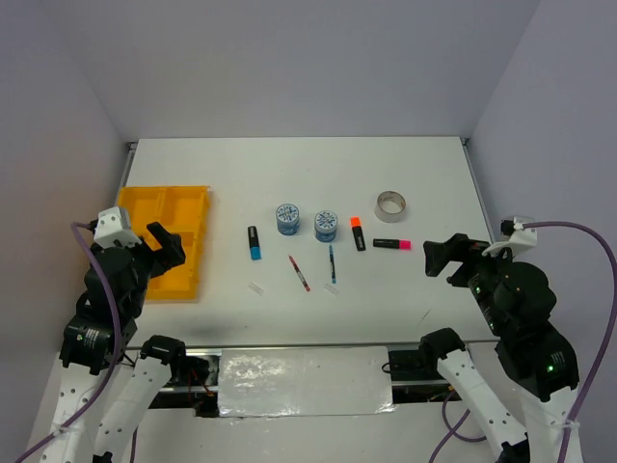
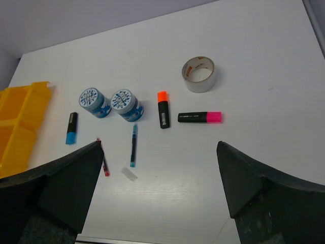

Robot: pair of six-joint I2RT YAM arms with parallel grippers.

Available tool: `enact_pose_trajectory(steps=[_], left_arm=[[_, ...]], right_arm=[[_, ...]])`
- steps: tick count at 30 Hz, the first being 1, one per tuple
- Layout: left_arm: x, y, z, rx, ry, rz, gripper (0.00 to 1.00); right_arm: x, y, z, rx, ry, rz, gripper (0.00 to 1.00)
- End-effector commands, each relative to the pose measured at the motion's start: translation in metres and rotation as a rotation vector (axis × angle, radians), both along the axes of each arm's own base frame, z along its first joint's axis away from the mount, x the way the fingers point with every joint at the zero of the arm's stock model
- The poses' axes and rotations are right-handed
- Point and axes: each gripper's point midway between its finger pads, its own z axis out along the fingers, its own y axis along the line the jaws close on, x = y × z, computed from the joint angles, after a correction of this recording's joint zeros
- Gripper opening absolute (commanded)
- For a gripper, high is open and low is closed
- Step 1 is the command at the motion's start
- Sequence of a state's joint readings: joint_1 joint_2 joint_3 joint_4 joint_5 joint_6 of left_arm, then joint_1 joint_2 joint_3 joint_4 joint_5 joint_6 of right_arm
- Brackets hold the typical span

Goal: Sort the stationery into containers
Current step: Pick up the pen from the center of the board.

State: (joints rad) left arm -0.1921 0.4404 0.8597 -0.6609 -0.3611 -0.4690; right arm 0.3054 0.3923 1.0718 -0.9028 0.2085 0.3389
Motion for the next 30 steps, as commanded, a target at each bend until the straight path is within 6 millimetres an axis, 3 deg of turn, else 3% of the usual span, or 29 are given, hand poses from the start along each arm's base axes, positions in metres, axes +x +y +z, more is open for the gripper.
enact_pose_trajectory(steps=[1,6,10,16,22,23,24,25,26,30], left_arm=[[0.004,0.000,0.008,-0.001,-0.037,-0.001,0.99],[0.007,-0.001,0.002,0.002,-0.013,0.000,0.99],[0.011,-0.002,-0.002,0.005,0.009,-0.003,0.99],[0.015,-0.005,-0.006,0.009,0.032,-0.018,0.99],[0.016,-0.006,-0.008,0.011,0.034,-0.022,0.99],[0.016,-0.007,-0.008,0.011,0.038,-0.029,0.99],[0.017,-0.007,-0.008,0.012,0.039,-0.028,0.99],[0.017,-0.008,-0.009,0.010,0.044,-0.030,0.99],[0.018,-0.007,-0.009,0.013,0.045,-0.029,0.99],[0.019,-0.010,-0.010,0.013,0.048,-0.047,0.99]], right_arm=[[-0.003,-0.003,0.016,-0.001,-0.053,-0.002,1.00],[-0.006,0.005,0.024,0.027,-0.104,0.041,1.00],[0.005,0.050,0.017,0.105,-0.097,0.249,1.00],[0.046,0.120,-0.067,0.205,0.259,0.458,1.00],[0.073,0.146,-0.113,-0.021,0.374,0.307,1.00],[0.079,0.152,-0.135,-0.079,0.445,0.291,1.00],[0.082,0.155,-0.143,-0.129,0.463,0.271,0.98],[0.088,0.159,-0.146,-0.157,0.473,0.263,0.96],[0.093,0.165,-0.167,-0.220,0.530,0.262,0.90],[0.112,0.176,-0.196,-0.307,0.597,0.242,0.75]])
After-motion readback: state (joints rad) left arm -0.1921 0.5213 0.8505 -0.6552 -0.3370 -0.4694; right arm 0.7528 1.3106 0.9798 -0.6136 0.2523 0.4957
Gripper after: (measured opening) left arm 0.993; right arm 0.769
